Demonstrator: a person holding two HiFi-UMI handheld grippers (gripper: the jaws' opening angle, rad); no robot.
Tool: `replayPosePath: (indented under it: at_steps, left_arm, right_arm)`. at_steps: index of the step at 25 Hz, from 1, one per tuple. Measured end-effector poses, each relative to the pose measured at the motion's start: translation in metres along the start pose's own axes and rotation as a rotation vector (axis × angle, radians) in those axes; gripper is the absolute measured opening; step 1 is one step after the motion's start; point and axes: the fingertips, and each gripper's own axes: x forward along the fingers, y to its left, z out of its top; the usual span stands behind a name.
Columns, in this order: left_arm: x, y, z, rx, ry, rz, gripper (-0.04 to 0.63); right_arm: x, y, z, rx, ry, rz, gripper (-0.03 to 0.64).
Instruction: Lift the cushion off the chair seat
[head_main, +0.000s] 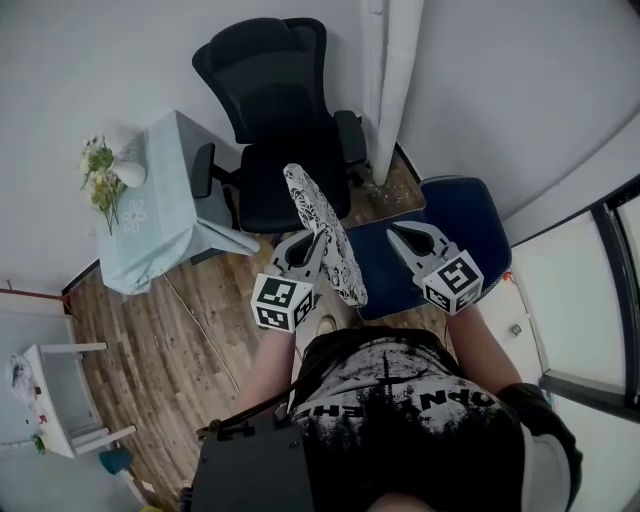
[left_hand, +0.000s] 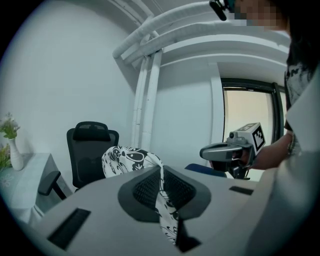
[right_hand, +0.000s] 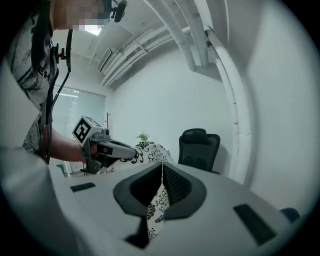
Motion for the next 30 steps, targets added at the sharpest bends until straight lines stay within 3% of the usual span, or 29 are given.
replayPosePath:
  at_steps: [30]
  left_arm:
    - [-0.001, -0.019, -0.008, 0.019, 0.033, -0.038, 0.025]
  right_arm:
    - [-0.019, 0.013, -0.011, 0.010, 0.024, -0.031, 0.017]
